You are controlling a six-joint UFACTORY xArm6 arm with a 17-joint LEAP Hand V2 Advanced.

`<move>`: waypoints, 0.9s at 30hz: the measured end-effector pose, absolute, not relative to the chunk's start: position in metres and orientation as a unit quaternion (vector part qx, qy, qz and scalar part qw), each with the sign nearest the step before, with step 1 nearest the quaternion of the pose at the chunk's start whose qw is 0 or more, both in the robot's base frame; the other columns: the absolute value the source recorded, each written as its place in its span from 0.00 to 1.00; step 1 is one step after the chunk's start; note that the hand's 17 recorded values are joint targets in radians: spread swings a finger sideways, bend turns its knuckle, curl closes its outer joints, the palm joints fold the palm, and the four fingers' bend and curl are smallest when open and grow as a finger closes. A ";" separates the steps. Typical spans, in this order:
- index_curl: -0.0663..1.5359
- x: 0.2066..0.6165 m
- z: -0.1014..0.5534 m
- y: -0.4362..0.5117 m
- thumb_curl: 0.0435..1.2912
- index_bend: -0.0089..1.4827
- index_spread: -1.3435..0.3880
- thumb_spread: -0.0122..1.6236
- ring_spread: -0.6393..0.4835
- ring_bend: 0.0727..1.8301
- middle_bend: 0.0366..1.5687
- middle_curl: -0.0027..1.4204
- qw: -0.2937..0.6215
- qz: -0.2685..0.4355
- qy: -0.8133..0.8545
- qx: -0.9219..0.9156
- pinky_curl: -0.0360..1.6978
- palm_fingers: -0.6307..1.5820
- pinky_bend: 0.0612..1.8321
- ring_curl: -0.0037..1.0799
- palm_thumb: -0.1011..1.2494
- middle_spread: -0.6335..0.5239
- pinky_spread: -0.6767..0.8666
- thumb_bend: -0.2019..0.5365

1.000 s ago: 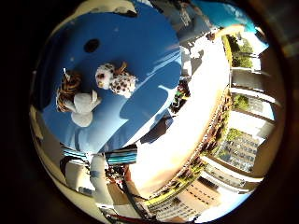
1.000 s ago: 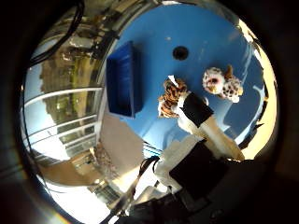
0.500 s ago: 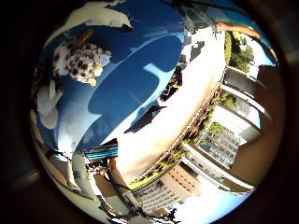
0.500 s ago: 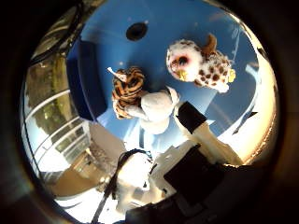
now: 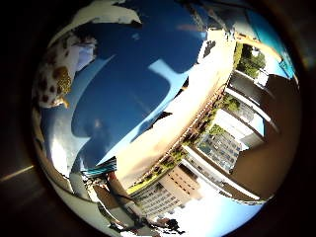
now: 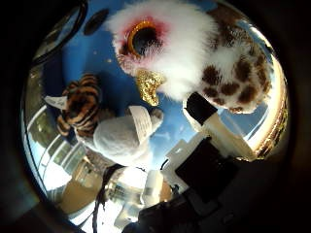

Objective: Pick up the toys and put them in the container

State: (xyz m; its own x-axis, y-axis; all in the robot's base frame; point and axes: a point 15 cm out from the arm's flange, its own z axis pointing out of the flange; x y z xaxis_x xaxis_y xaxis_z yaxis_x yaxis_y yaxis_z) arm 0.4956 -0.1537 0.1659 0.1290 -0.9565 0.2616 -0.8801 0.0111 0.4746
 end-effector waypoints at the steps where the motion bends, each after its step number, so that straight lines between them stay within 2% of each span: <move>1: 0.16 0.496 0.165 -0.153 0.28 0.10 0.76 0.65 0.75 0.33 0.20 0.31 0.277 -0.069 -0.653 0.701 0.15 0.52 0.35 0.37 0.57 0.51 0.72 0.24; 3: 0.14 0.496 0.166 -0.155 0.29 0.08 0.73 0.64 0.72 0.40 0.27 0.35 0.288 -0.063 -0.648 0.703 0.16 0.59 0.38 0.42 0.58 0.48 0.70 0.24; 4: 0.14 0.496 0.167 -0.156 0.29 0.08 0.72 0.64 0.72 0.42 0.28 0.36 0.295 -0.059 -0.643 0.704 0.16 0.59 0.39 0.43 0.59 0.47 0.70 0.24; 6: 0.11 0.494 0.169 -0.155 0.31 0.09 0.67 0.64 0.68 0.52 0.38 0.42 0.306 -0.058 -0.637 0.705 0.19 0.63 0.43 0.51 0.61 0.43 0.68 0.24; 8: 0.08 0.491 0.169 -0.155 0.31 0.10 0.64 0.64 0.65 0.58 0.44 0.46 0.308 -0.062 -0.637 0.704 0.20 0.64 0.46 0.55 0.62 0.41 0.68 0.25; 13: 0.03 0.482 0.172 -0.155 0.35 0.21 0.54 0.62 0.58 0.68 0.54 0.58 0.318 -0.078 -0.630 0.704 0.26 0.69 0.56 0.65 0.68 0.35 0.66 0.26; 16: 0.03 0.480 0.172 -0.157 0.37 0.27 0.49 0.61 0.55 0.70 0.58 0.63 0.313 -0.088 -0.624 0.710 0.31 0.71 0.65 0.68 0.72 0.32 0.64 0.26; 21: 0.03 0.480 0.179 -0.152 0.44 0.39 0.41 0.63 0.50 0.71 0.63 0.71 0.263 -0.108 -0.640 0.714 0.38 0.73 0.76 0.73 0.83 0.30 0.61 0.34; 27: 0.03 0.468 0.231 -0.147 0.50 0.49 0.34 0.64 0.48 0.72 0.67 0.77 0.218 -0.120 -0.645 0.723 0.42 0.72 0.81 0.76 0.84 0.29 0.58 0.32</move>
